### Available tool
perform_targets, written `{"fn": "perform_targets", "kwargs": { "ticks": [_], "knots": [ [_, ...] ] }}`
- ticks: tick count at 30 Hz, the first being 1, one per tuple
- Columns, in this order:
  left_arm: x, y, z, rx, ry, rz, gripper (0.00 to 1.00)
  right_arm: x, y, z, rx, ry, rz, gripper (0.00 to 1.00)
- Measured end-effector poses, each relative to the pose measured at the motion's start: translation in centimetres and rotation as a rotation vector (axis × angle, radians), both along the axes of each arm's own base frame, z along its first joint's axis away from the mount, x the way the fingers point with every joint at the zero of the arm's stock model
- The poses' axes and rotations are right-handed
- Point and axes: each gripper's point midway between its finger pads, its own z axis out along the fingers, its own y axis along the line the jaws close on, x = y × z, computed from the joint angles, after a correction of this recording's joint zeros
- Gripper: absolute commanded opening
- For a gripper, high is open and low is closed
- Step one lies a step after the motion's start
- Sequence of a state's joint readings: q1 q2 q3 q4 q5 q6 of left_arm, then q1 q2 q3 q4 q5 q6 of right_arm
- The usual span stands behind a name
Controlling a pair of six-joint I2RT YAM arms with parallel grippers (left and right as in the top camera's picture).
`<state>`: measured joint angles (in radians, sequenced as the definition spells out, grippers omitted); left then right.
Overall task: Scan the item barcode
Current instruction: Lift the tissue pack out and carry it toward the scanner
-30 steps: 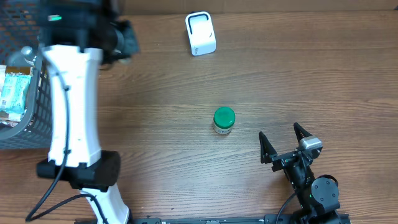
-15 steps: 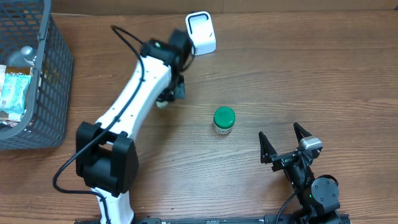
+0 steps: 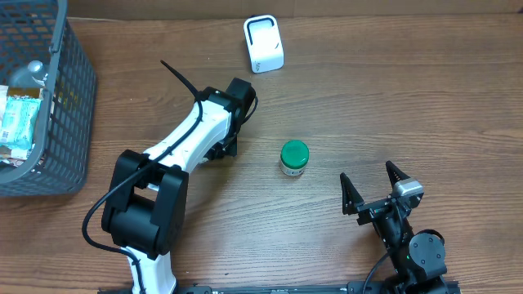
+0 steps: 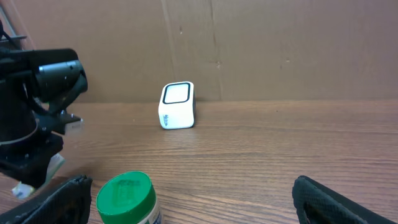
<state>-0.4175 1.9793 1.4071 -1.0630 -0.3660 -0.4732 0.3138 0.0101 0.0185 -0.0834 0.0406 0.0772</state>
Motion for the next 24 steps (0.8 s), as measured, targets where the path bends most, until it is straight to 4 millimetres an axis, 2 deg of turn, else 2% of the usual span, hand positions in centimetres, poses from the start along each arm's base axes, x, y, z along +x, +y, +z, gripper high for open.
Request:
{"fn": "perform_targets", "kwargs": {
  "ticks": [7,11,13,15,16,17,18,22,24],
  "knots": [
    [-0.6,0.5,-0.8,0.018,0.010,-0.001,0.07,0.0,0.0,0.0,0.000,0.000,0.000,1.00],
    [-0.6,0.5,-0.8,0.020,0.012,-0.002,0.30,0.0,0.0,0.0,0.000,0.000,0.000,1.00],
    [-0.6,0.5,-0.8,0.018,0.009,0.006,0.34,0.0,0.0,0.0,0.000,0.000,0.000,1.00],
    [-0.6,0.5,-0.8,0.018,0.009,0.005,0.43,0.0,0.0,0.0,0.000,0.000,0.000,1.00],
    [-0.6,0.5,-0.8,0.017,0.008,0.006,0.49,0.0,0.0,0.0,0.000,0.000,0.000,1.00],
    [-0.6,0.5,-0.8,0.016,0.009,0.006,0.62,0.0,0.0,0.0,0.000,0.000,0.000,1.00],
    [-0.6,0.4,-0.9,0.010,0.009,0.009,0.68,0.0,0.0,0.0,0.000,0.000,0.000,1.00],
    [-0.9,-0.1,-1.1,-0.019,0.022,0.012,0.81,0.0,0.0,0.0,-0.001,0.000,0.000,1.00],
    [-1.1,-0.3,-1.1,-0.031,0.040,0.003,0.84,0.0,0.0,0.0,0.000,0.000,0.000,1.00]
  ]
}}
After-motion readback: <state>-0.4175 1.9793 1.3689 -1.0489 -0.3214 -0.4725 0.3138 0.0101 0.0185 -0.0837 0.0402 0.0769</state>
